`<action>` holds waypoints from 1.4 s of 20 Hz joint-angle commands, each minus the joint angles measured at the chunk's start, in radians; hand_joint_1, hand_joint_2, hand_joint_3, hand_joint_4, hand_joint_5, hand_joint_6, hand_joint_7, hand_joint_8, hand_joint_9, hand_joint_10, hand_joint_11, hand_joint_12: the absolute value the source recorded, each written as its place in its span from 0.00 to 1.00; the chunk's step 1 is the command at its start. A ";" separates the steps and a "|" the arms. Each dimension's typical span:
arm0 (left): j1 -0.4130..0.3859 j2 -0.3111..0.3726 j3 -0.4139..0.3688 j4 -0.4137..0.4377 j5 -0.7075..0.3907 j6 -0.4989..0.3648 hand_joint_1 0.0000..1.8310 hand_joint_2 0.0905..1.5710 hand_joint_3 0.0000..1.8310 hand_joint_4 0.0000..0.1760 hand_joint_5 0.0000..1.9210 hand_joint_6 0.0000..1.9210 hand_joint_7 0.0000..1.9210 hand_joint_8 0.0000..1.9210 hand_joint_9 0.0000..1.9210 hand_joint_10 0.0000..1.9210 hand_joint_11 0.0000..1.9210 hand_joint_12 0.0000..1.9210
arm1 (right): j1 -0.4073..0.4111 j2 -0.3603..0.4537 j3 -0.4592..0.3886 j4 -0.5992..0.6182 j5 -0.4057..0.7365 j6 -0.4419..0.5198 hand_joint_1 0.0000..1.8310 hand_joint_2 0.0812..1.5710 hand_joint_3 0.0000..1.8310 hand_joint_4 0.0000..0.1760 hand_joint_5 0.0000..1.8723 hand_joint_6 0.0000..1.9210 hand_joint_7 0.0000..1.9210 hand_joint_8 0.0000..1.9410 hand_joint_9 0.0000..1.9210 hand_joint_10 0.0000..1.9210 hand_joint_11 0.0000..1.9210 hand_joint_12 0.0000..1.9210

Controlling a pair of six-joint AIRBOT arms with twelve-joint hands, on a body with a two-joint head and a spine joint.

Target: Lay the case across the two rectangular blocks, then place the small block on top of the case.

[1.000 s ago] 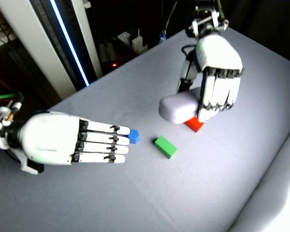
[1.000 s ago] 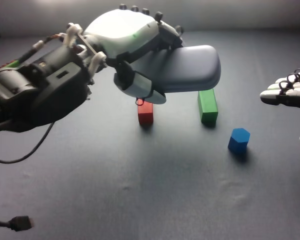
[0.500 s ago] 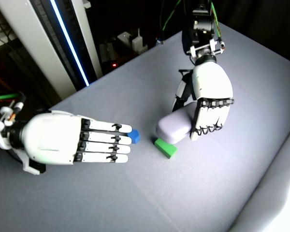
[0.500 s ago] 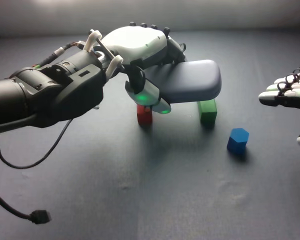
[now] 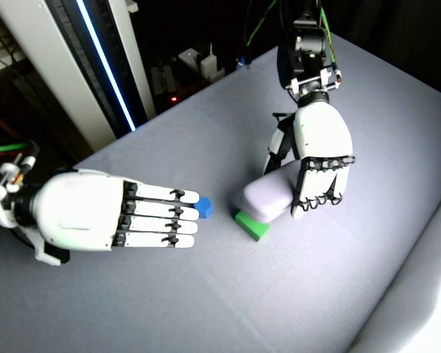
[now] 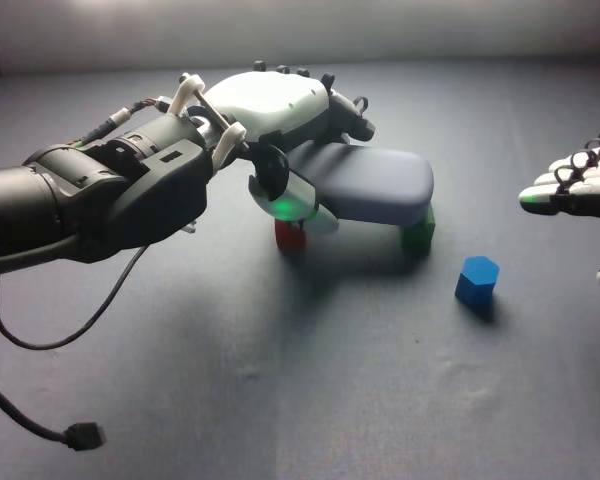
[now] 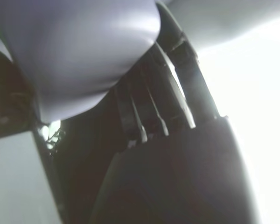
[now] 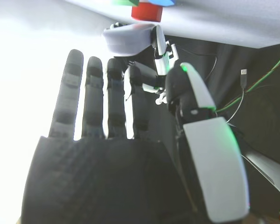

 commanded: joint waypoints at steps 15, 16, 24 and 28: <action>0.034 0.123 -0.146 0.002 -0.320 -0.005 0.54 0.49 0.00 0.48 0.10 0.00 0.16 0.00 0.21 0.00 0.05 0.57 | 0.013 -0.003 0.008 0.032 0.112 0.016 0.38 0.87 0.00 0.07 0.18 0.00 0.16 0.00 0.13 0.00 0.10 0.14; 0.044 0.154 -0.179 0.011 -0.365 -0.004 0.54 0.50 0.00 0.47 0.10 0.00 0.15 0.00 0.20 0.00 0.05 0.59 | 0.016 -0.003 0.007 0.029 0.112 0.018 0.40 0.87 0.00 0.05 0.17 0.00 0.15 0.00 0.12 0.00 0.09 0.13; 0.300 0.393 -0.435 -0.090 -0.783 -0.004 0.46 0.58 0.00 0.68 0.02 0.00 0.02 0.00 0.05 0.00 0.00 0.31 | 0.100 -0.027 0.027 -0.059 0.044 0.030 0.31 0.81 0.00 0.00 0.20 0.00 0.19 0.00 0.18 0.00 0.00 0.46; 0.434 0.486 -0.524 -0.144 -0.941 -0.005 0.39 0.59 0.00 0.26 0.00 0.00 0.00 0.00 0.00 0.00 0.00 0.00 | 0.168 -0.057 0.056 -0.173 -0.043 0.084 0.36 0.80 0.00 0.00 0.24 0.00 0.24 0.00 0.25 0.00 0.11 0.39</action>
